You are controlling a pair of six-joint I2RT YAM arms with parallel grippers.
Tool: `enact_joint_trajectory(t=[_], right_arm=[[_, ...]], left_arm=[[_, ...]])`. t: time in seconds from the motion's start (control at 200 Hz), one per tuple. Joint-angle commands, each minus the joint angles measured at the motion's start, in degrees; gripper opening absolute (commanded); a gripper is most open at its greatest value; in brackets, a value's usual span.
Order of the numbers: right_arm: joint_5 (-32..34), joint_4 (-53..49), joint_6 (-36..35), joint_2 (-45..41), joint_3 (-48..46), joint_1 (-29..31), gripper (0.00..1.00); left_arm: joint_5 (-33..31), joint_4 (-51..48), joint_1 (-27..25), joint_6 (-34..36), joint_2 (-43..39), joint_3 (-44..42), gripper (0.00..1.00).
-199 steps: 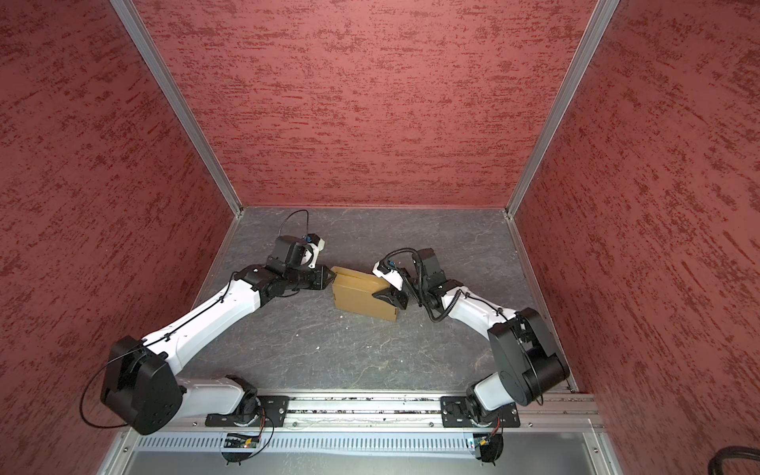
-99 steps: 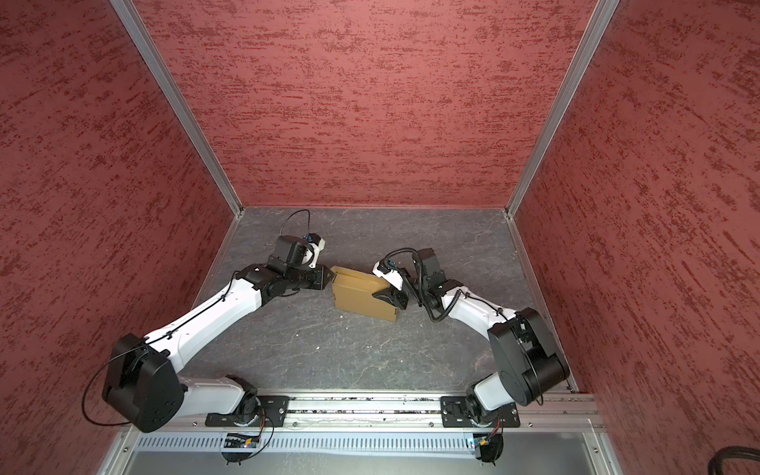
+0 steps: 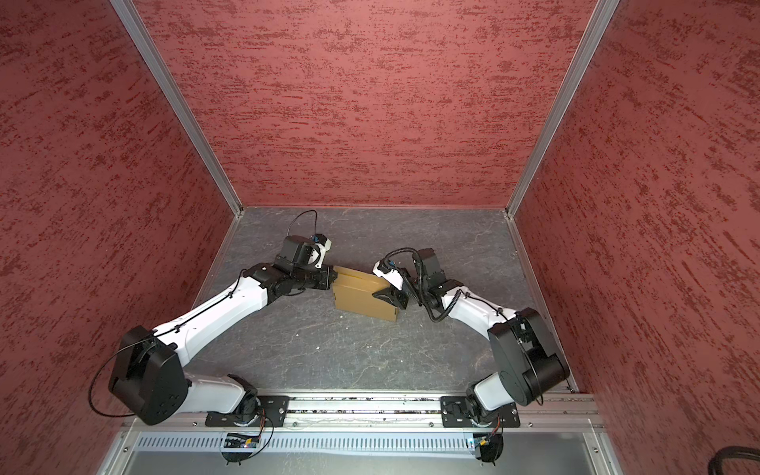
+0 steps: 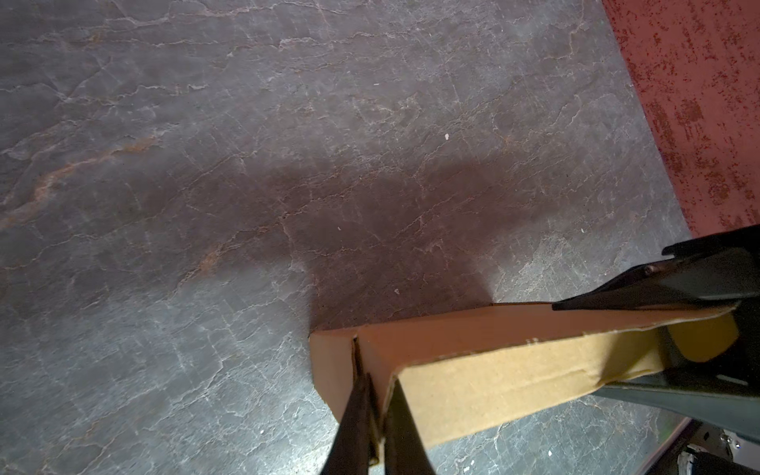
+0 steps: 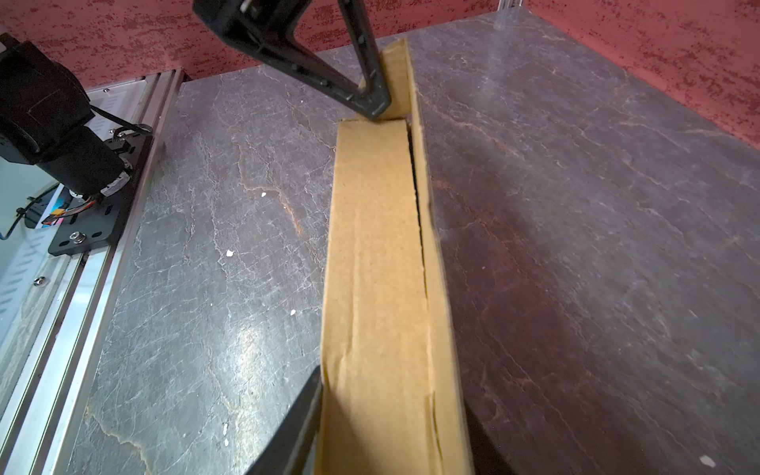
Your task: Fold the paper box
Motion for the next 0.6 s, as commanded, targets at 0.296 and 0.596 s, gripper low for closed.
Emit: enact_joint_trajectory(t=[0.296, 0.596], right_arm=[[0.88, -3.10, 0.04, 0.95, 0.16, 0.03, 0.26], [1.03, -3.23, 0.20, 1.27, 0.39, 0.00, 0.26]], left_arm=[[-1.66, 1.25, -0.60, -0.22, -0.05, 1.20, 0.05], [-3.73, 2.39, -2.00, -1.29, -0.54, -0.86, 0.00]])
